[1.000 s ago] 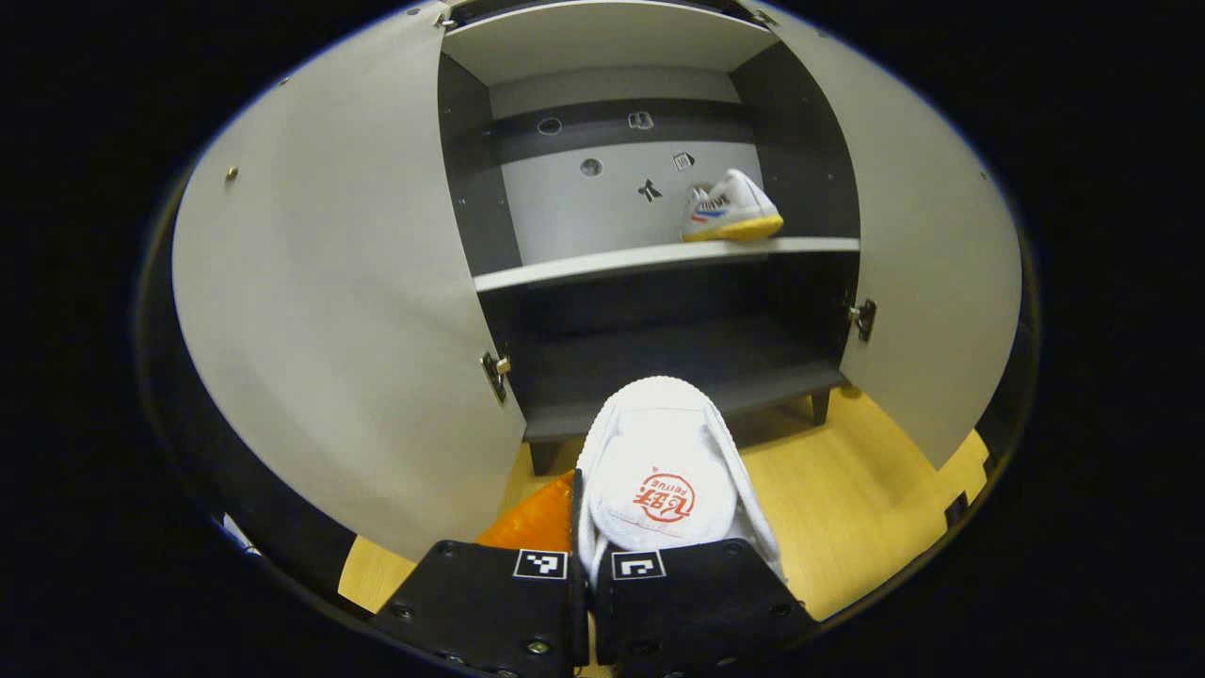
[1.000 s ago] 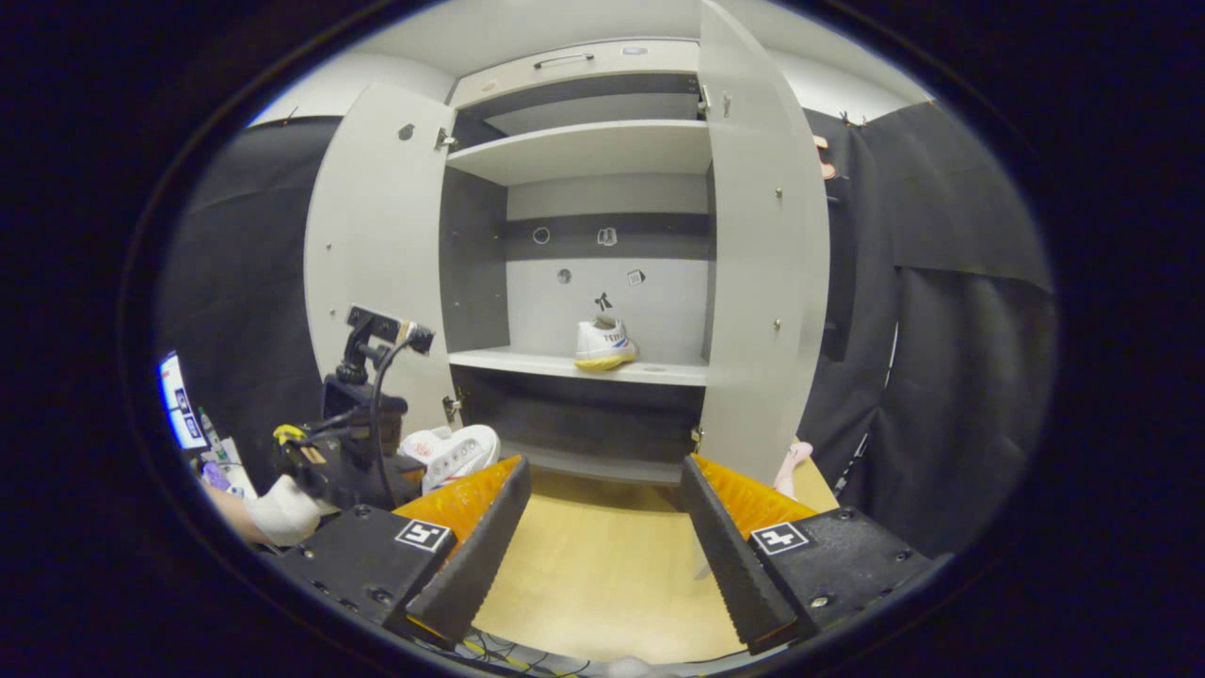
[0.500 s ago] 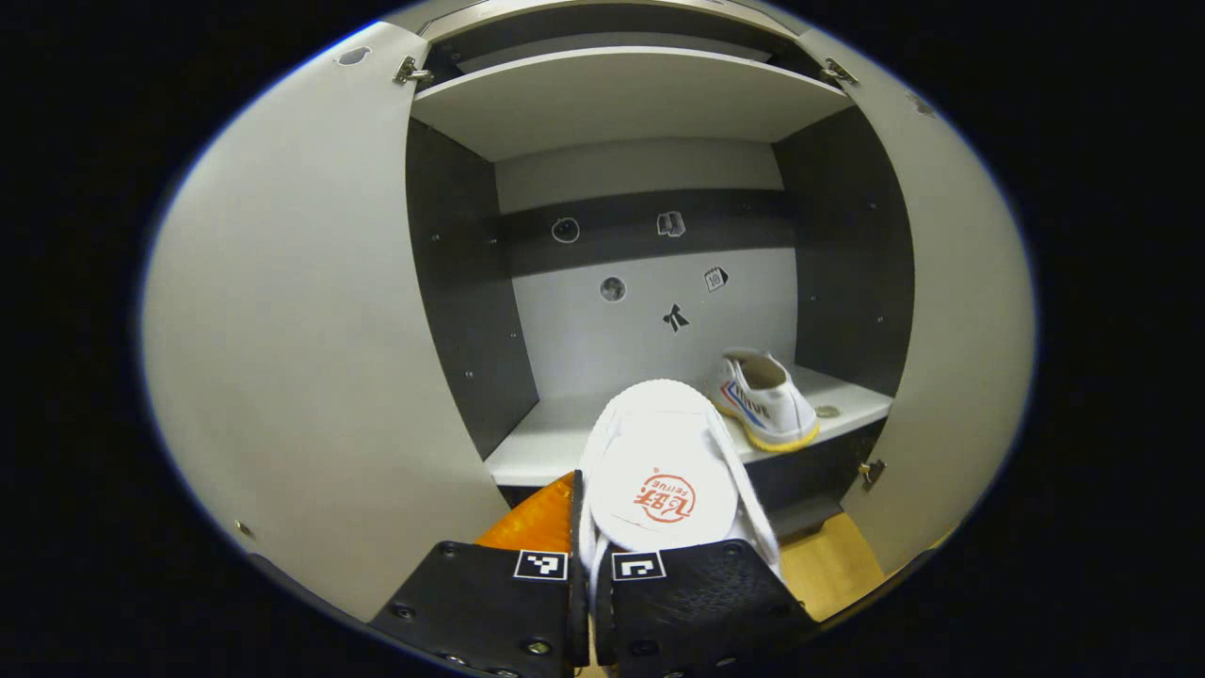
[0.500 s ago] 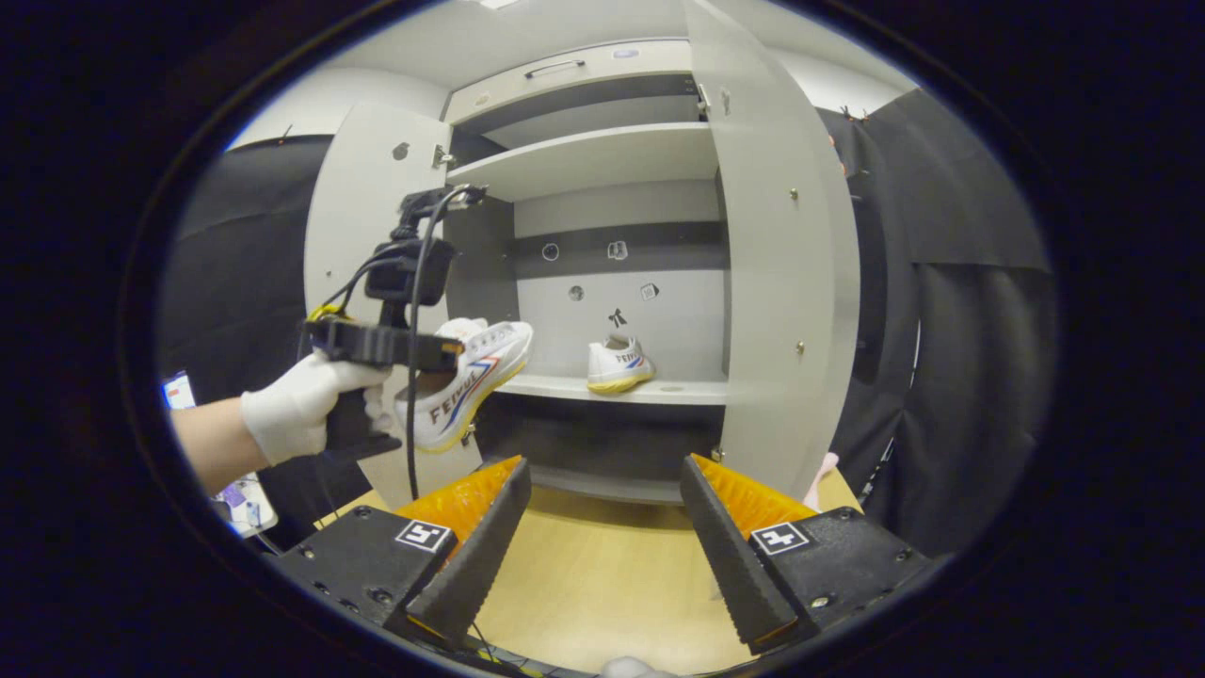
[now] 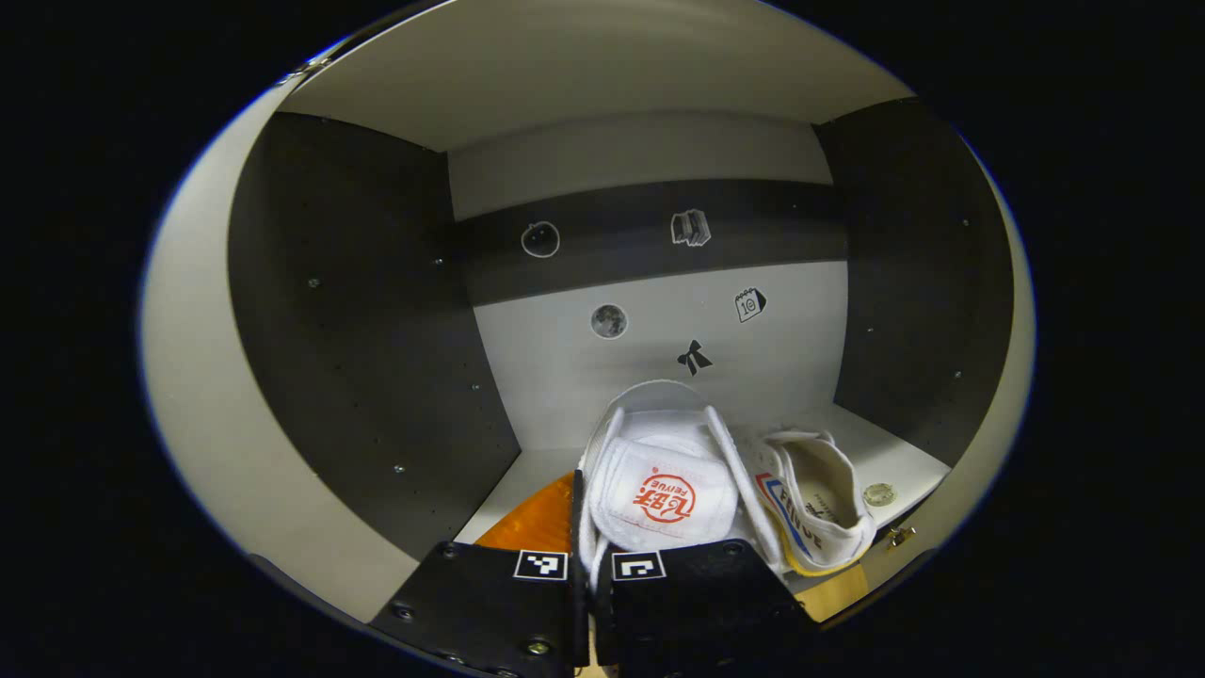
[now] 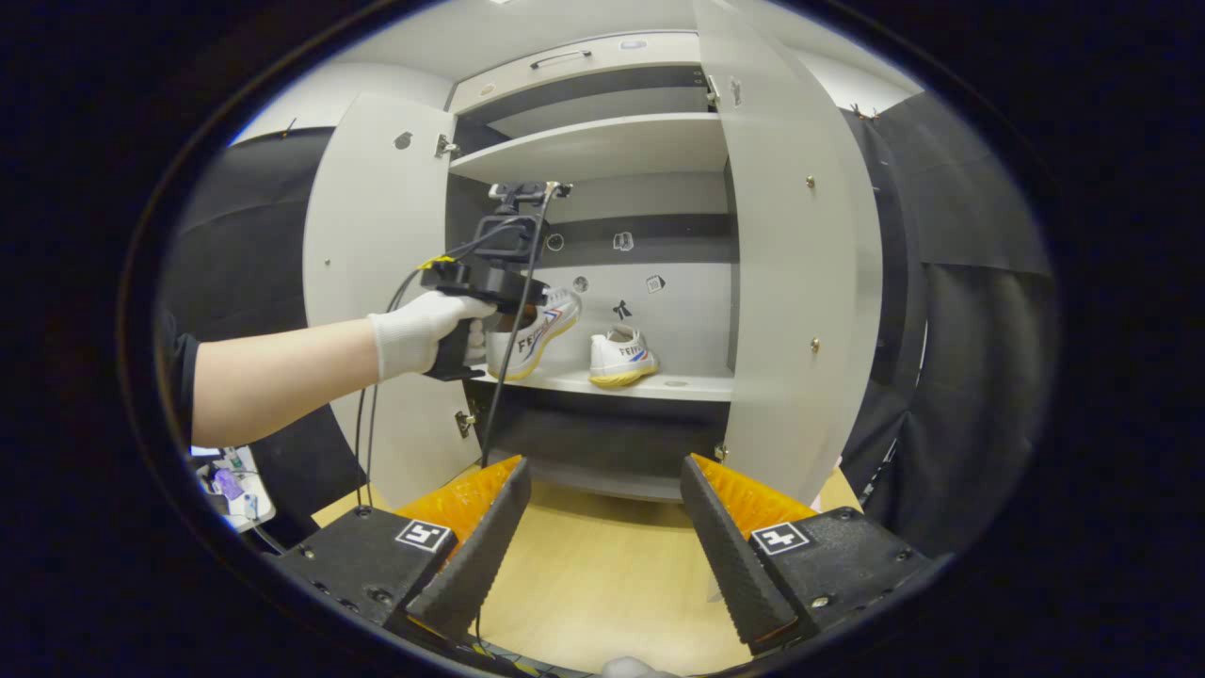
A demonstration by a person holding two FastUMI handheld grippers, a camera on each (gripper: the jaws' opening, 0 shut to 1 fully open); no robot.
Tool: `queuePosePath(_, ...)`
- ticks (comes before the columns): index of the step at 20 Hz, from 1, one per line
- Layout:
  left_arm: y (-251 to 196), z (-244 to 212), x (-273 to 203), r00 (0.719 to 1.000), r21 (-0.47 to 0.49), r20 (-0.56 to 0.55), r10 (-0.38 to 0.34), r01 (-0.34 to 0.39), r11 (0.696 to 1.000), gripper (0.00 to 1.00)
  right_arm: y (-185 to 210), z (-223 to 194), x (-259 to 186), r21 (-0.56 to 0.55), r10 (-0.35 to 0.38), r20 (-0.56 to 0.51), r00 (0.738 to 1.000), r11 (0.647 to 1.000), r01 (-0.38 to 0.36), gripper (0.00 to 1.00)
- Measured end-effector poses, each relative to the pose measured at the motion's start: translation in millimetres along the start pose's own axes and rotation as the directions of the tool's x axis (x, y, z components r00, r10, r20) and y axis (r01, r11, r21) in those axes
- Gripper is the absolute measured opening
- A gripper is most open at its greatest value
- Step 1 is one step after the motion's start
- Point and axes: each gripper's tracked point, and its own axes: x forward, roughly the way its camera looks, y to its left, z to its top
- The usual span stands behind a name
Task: Grab one shoe with the right hand and put it into the shoe cabinet, grab the other shoe with the left hand and put it into the shoe cabinet; then close the right door with the right hand and the left door with the left hand.
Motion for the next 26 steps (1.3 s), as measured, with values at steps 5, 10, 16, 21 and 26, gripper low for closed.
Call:
queuePosePath(5, -11, -41, 48, 0.985, 0.018, -0.172, -0.025, 0.028, 0.999, 0.03, -4, -10, -1, 0.002, -0.011, -0.038, 0.999, 1.000, 0.011, 1.00)
queuePosePath(10, -12, -61, 58, 0.955, -0.023, -0.288, -0.069, 0.065, 0.998, 0.05, -10, -19, 1, 0.019, -0.025, -0.071, 0.997, 0.999, 0.027, 1.00)
queuePosePath(16, -9, -53, 46, 0.965, -0.094, -0.233, -0.121, 0.101, 0.990, 0.43, -4, -15, -2, 0.003, -0.016, -0.062, 0.998, 1.000, 0.016, 1.00)
queuePosePath(21, 11, -31, 23, 0.986, -0.152, -0.124, -0.109, 0.090, 0.984, 0.96, -3, -9, -4, 0.003, -0.024, -0.043, 0.999, 1.000, 0.024, 1.00)
queuePosePath(26, 16, -9, -17, 0.995, -0.135, -0.015, -0.097, 0.094, 0.986, 0.98, -12, 2, -7, -0.002, -0.065, -0.010, 0.998, 0.998, 0.065, 1.00)
